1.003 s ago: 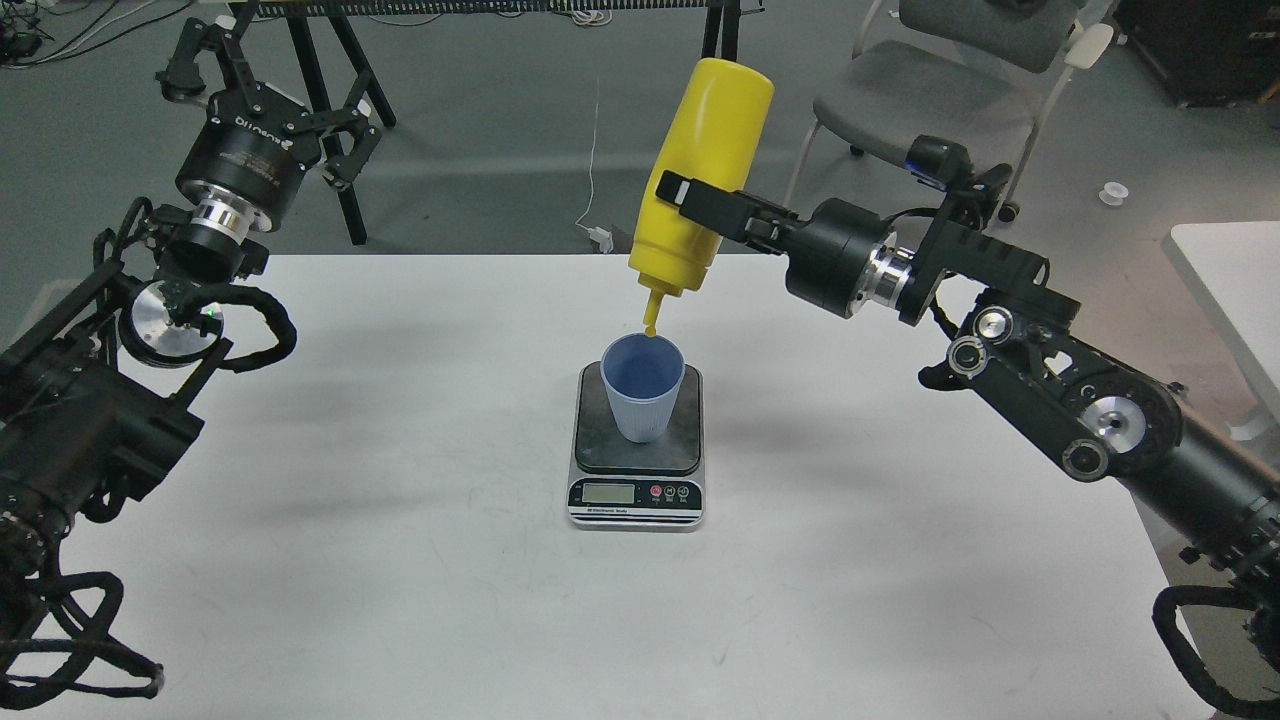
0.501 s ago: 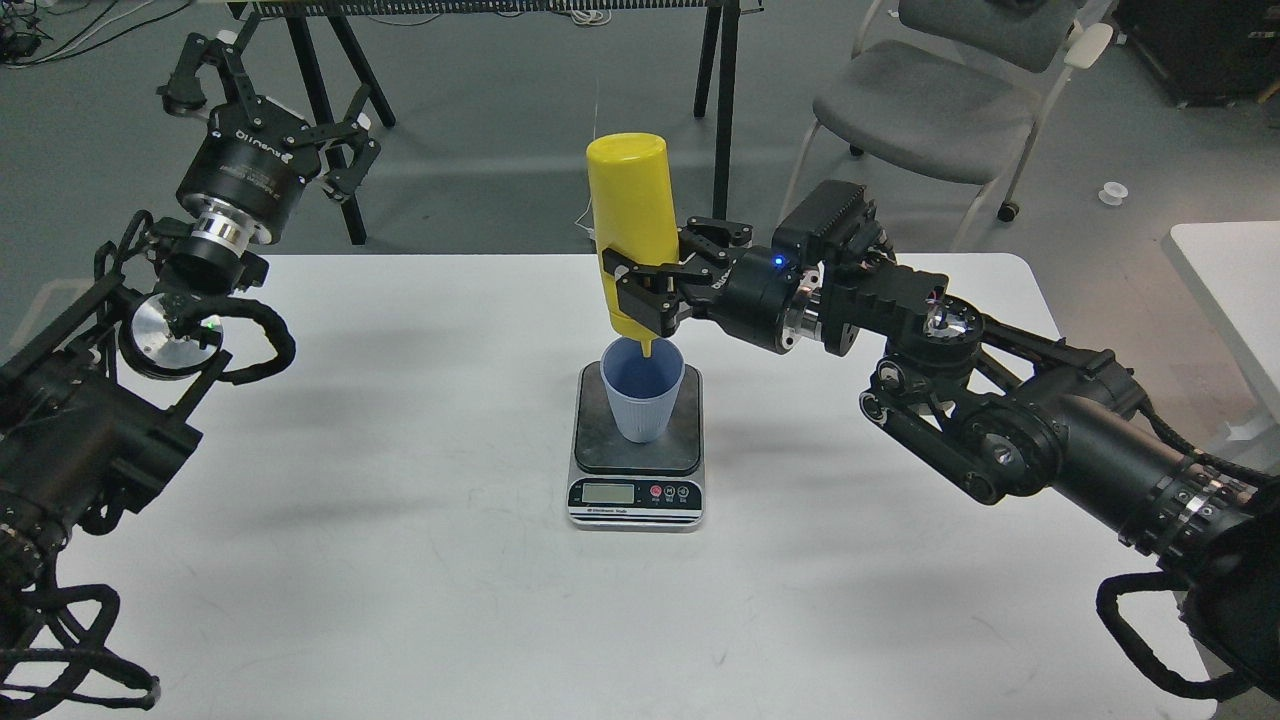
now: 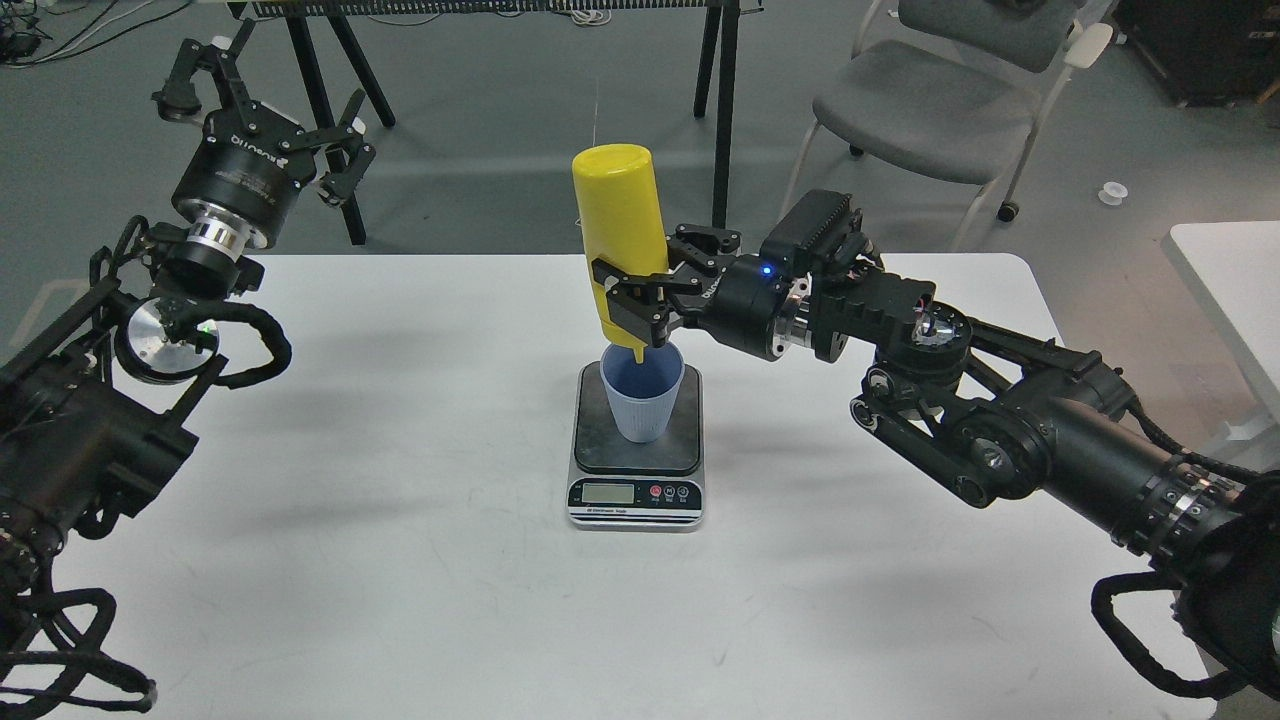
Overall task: Pour seasoning into cup on scale with both arms
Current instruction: 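Turn the bottle upright and lower it back toward its spot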
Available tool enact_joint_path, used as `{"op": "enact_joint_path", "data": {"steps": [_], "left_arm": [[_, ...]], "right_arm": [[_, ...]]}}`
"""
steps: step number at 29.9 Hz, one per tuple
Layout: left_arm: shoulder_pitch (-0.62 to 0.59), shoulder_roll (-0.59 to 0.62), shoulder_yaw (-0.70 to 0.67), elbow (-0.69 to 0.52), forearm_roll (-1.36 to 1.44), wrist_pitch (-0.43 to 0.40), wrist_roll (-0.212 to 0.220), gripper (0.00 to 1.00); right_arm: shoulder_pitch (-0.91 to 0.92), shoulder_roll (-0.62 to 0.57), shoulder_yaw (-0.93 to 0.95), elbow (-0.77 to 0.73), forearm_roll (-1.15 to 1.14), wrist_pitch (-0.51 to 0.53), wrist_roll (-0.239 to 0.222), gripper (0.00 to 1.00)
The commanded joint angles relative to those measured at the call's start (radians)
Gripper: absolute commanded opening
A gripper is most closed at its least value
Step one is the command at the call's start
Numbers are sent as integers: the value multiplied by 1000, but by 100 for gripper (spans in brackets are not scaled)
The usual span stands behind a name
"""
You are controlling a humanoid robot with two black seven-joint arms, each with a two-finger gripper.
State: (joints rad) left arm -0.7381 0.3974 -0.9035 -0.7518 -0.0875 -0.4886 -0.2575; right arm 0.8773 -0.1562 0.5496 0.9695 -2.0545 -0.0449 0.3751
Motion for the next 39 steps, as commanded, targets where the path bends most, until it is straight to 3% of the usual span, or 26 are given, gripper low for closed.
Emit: {"op": "enact_joint_path", "data": {"steps": [1,6,13,20,30,36,39], "left_arm": [[-1,0,2,0,0,0,0,100],[-1,0,2,-1,2,0,0,100],[-1,-2,2,-1,2,0,1,100],[-1,-2,3,-4,2,0,1,100],[-1,-8,3,-4,5,0,1,100],[0,-14,11,-4,6,0,1,100],[-1,-11,15,-4,9,0,3,100]], "right_arm": [[6,-38,6,9,123,4,-1,40],[43,-155,6,17,439,11,-4,40],[60,-328,1,86,1046,66,-15,40],[-58,-433,16,187,1665,255,-21,39],[-299,-389,72,178,2160,411,-21,39],[-487,-289,153,175,2298,534,-21,39],[-586,-224,232,175,2331,534,-24,40]]}}
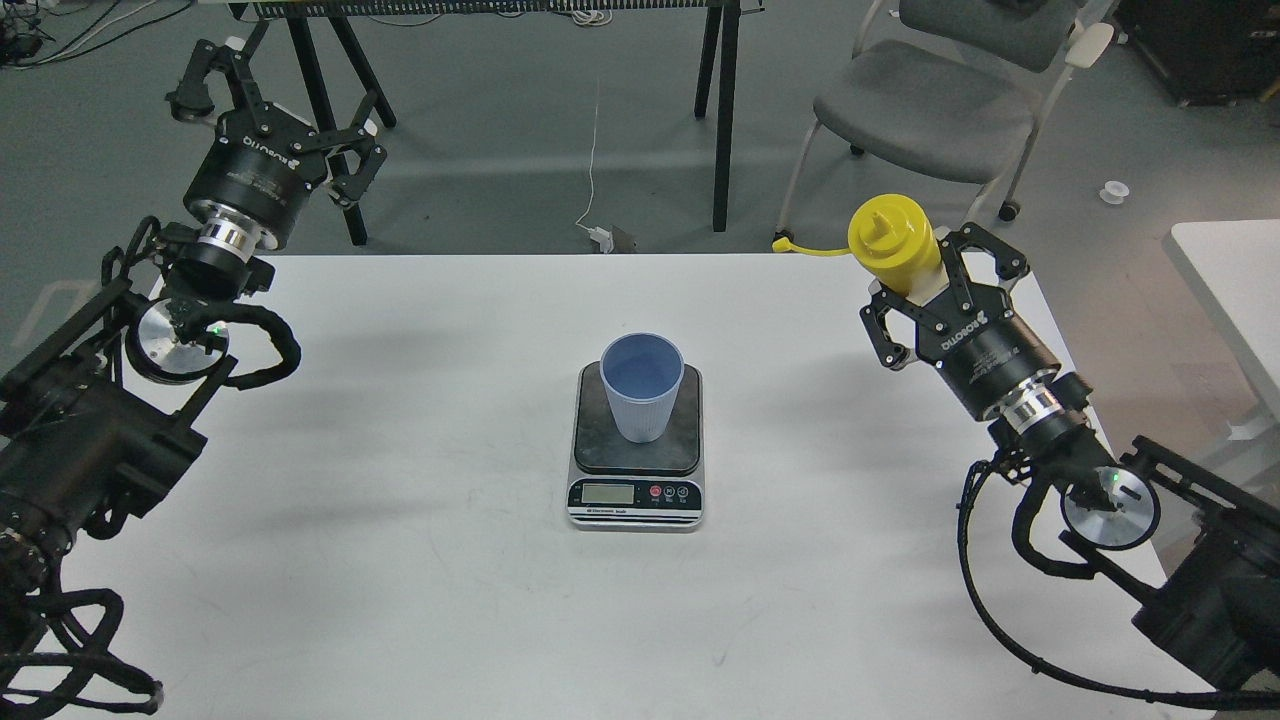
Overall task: Pour seasoning into cup on scale with both arms
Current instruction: 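Turn the bottle upright and lower it back toward its spot, then set the yellow bottle down on the table and open the right gripper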
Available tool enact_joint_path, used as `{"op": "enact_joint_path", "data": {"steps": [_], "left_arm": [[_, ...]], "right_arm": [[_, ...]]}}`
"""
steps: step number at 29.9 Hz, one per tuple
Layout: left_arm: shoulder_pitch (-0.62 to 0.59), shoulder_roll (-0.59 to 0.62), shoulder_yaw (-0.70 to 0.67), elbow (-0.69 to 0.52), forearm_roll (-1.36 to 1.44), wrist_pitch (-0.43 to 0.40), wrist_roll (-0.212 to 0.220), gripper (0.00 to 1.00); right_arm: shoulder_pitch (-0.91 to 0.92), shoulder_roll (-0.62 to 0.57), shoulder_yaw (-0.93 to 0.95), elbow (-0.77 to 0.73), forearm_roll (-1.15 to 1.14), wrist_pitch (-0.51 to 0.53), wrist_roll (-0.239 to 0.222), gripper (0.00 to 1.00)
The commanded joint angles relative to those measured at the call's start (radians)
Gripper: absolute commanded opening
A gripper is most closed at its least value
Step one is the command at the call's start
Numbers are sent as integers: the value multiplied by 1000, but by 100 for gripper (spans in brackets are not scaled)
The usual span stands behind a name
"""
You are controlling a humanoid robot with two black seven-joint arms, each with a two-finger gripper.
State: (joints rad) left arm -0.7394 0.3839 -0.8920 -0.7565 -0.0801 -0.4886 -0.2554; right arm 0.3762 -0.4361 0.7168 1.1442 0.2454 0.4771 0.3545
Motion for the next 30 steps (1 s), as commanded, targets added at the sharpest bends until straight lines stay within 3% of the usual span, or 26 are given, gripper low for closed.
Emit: {"op": "enact_joint_path", "data": {"steps": [1,20,30], "left_arm": [[0,3,5,0,2,0,1,100],[0,-7,16,0,14,0,2,100],[-3,-7,16,-1,14,1,1,100]], "right_arm": [[-108,72,85,-1,35,12,-5,40],[-174,241,110,-185,80,12,-9,43],[-210,244,102,-192,80,12,-9,54]]}}
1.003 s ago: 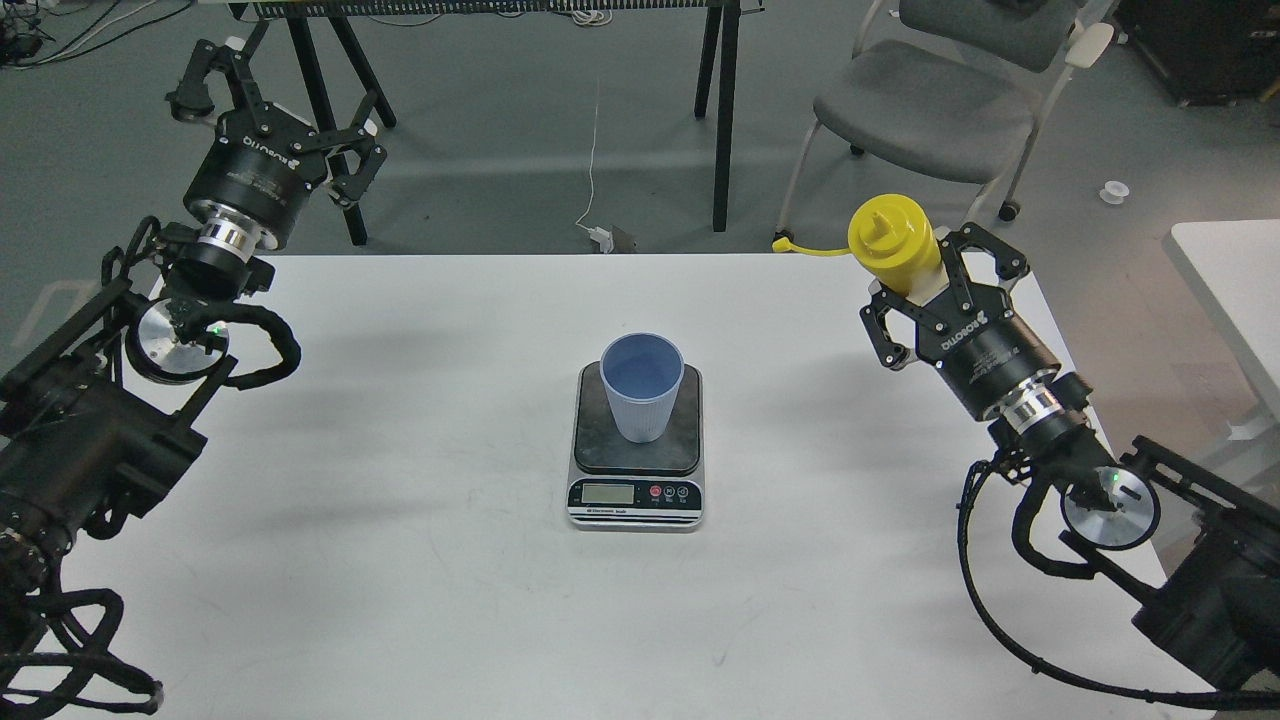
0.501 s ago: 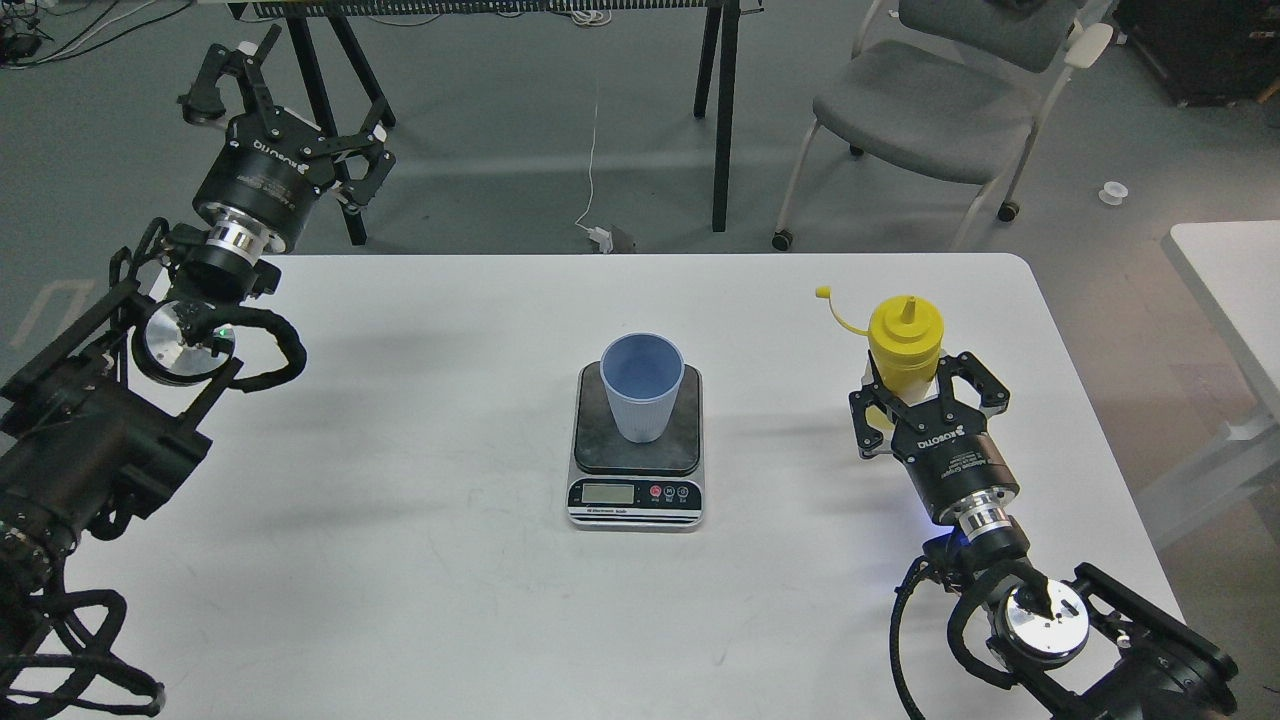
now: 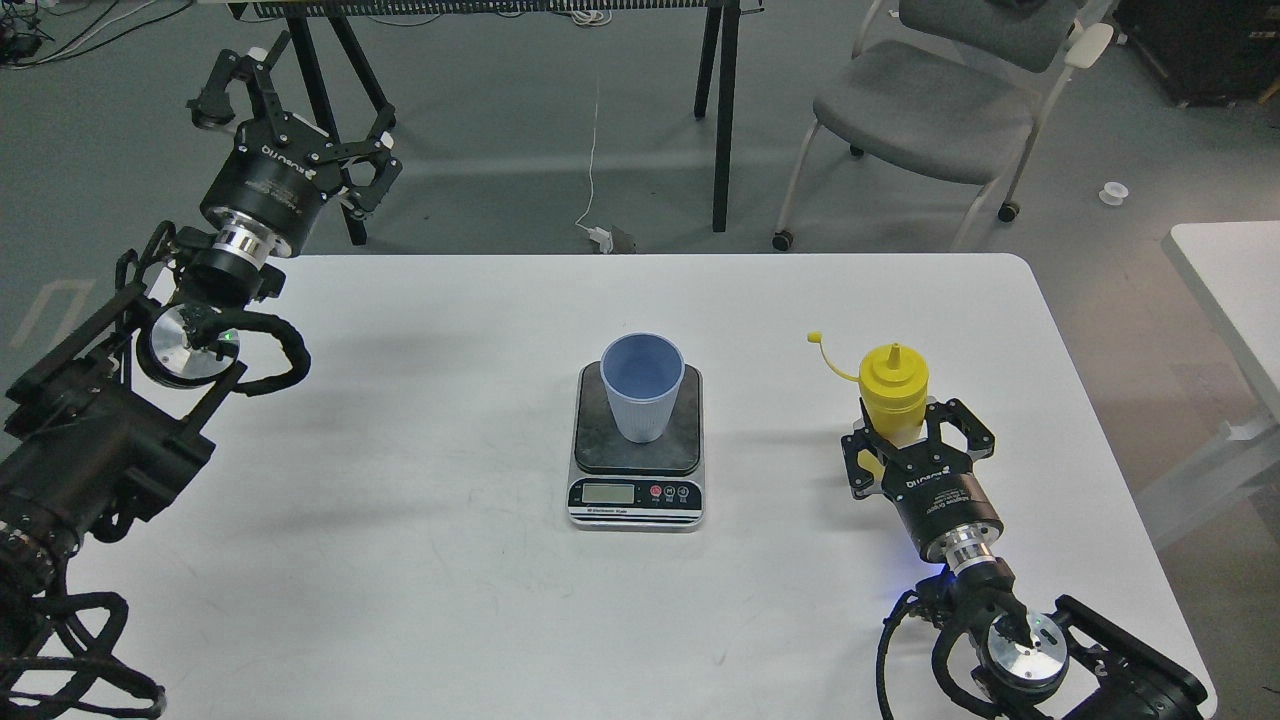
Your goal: Pour seasoning into cup on scale with both arms
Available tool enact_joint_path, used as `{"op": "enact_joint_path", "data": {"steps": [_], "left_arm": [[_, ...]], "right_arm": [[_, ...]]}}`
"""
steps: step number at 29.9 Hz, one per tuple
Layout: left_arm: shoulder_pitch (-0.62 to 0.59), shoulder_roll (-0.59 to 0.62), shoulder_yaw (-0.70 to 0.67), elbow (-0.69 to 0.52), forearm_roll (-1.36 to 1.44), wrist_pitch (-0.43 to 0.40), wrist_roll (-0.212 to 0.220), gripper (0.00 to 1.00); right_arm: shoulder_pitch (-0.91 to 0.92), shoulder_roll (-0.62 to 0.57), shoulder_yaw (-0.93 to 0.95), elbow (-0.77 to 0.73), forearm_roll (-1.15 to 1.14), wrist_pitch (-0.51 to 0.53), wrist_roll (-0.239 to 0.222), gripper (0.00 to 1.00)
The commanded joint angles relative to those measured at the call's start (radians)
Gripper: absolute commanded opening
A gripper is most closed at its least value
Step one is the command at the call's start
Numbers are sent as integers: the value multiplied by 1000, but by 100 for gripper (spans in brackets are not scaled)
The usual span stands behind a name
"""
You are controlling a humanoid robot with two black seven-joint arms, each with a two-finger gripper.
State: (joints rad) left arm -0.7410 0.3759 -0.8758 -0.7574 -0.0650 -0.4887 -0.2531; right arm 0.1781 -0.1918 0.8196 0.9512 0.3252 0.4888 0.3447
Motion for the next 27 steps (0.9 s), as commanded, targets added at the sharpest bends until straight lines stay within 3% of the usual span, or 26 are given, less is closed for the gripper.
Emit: {"op": "enact_joint_path", "data": {"steps": [1,10,17,27], "left_arm": [[-1,1,0,-3,-1,5,0,100],[2,3,0,-22,1,13,-2,100],[2,1,0,-22,1,13,-2,100],[3,1,0,-22,5,13,-2,100]], "right_arm": [[-15,-1,0,3,0,0,0,56],[-31,-6,10,12,2,0,0,81],[-52,-14,19,17,2,0,5,93],[-94,-29,36,47,2,0,7,96]]}}
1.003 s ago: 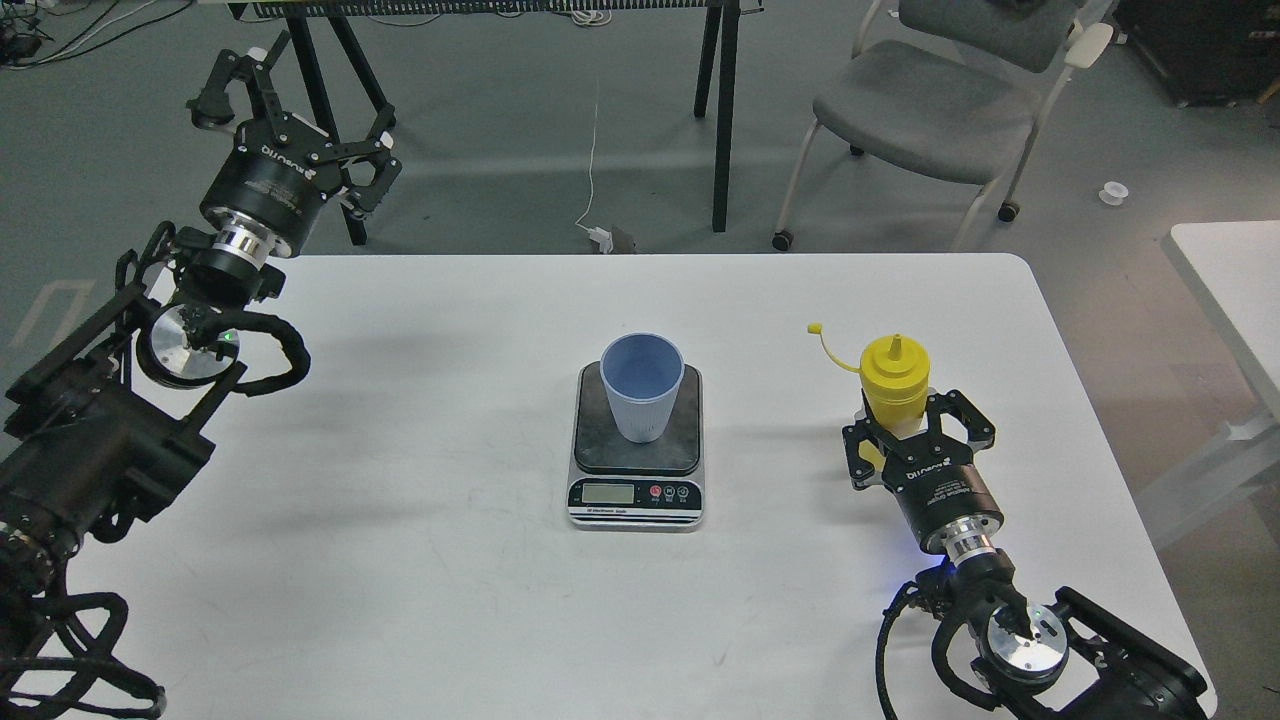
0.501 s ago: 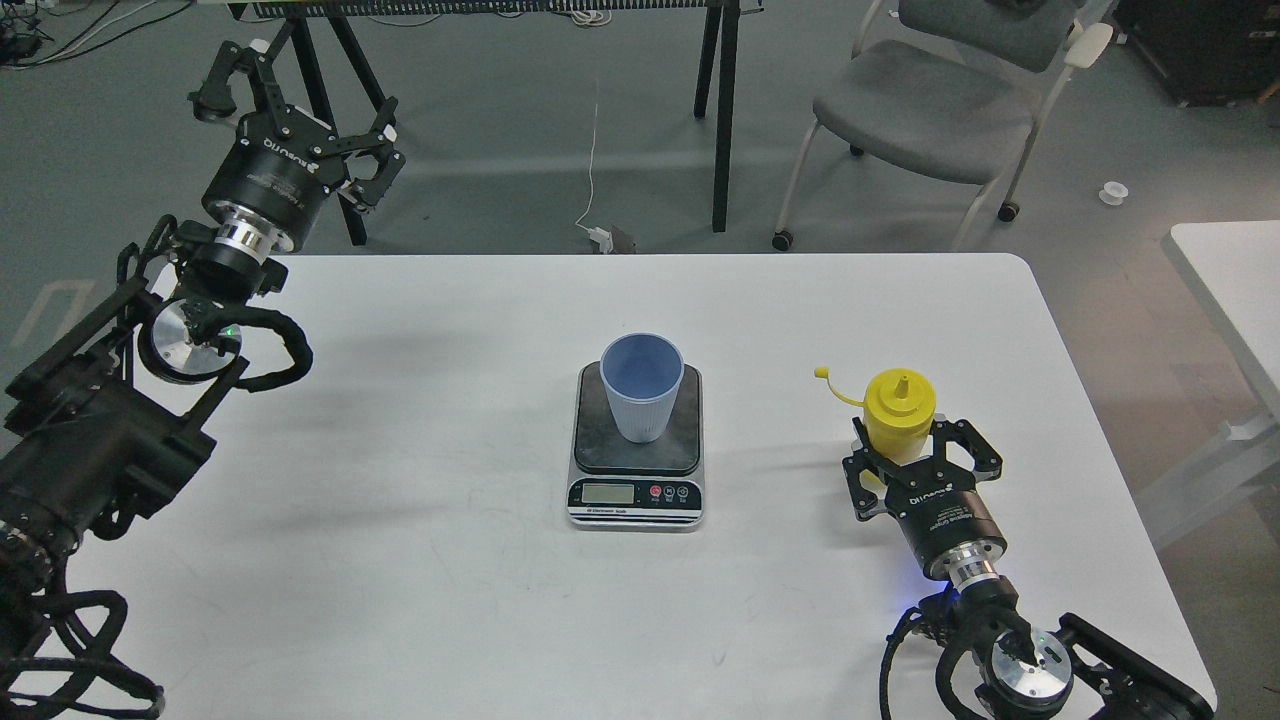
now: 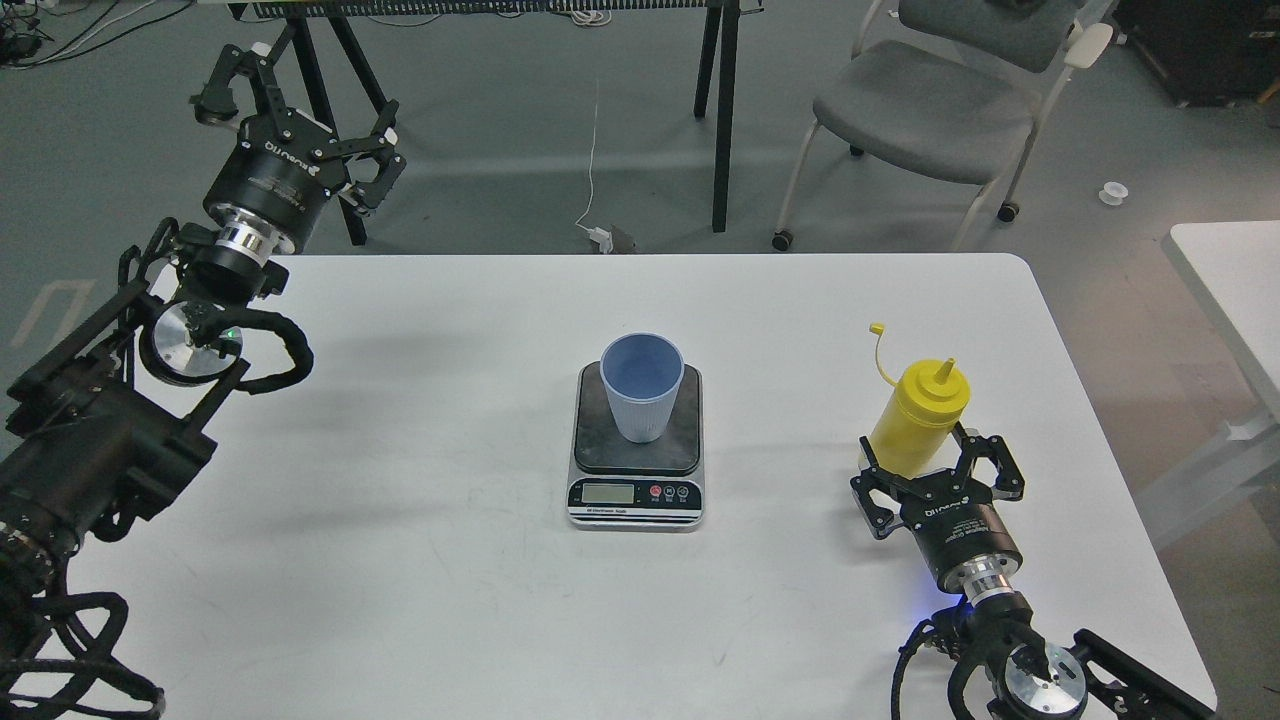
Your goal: Pour seasoning into cup on scale with both arms
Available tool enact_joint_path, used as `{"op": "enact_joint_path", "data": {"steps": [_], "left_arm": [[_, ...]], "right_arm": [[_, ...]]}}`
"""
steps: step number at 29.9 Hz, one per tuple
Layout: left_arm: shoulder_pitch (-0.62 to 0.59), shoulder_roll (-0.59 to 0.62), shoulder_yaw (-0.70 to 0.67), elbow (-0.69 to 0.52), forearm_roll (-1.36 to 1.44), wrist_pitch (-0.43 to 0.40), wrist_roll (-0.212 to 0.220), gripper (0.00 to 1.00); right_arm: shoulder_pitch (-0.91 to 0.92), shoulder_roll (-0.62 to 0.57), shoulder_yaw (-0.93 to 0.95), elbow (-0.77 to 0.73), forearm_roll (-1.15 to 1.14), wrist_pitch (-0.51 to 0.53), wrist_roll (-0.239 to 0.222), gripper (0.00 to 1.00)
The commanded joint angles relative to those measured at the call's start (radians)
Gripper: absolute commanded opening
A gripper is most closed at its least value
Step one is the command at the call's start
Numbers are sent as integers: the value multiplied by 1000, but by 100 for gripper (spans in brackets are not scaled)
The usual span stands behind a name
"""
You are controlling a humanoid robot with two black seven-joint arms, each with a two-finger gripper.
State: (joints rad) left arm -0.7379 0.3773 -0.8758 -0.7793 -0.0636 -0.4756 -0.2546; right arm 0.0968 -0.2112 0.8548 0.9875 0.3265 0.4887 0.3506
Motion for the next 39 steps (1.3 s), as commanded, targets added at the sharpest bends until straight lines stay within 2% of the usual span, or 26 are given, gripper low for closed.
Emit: {"op": "enact_joint_path", "data": {"steps": [1,11,15,19,22,27,33,35,39], "left_arm": [[0,0,0,0,4,0,0,100],[11,2,-2,0,4,-1,-2,100],[11,14,-9,0,4,-3,-2,100],[11,17,-14,0,2,-3,-2,100],[12,17,-15,0,1,-3,-2,100],[18,17,-18,8,-8,-12,-2,100],[87,17,-107,14,-15,-13,5,100],[106,15,-121,14,-15,-13,5,100],[126,9,-123,14,-15,-13,-2,100]], "right_arm": [[-20,-14,1,16,-1,0,1,96],[-167,-129,-23,132,-29,0,1,98],[-197,-291,12,240,-30,0,5,98],[-139,-428,66,226,-35,0,2,98],[8,-480,70,124,-82,0,2,98],[274,-471,73,-112,-150,0,7,99],[553,-375,38,-398,-152,0,-12,99],[624,-358,18,-469,-152,0,-33,99],[699,-281,20,-530,-149,0,-58,99]]}}
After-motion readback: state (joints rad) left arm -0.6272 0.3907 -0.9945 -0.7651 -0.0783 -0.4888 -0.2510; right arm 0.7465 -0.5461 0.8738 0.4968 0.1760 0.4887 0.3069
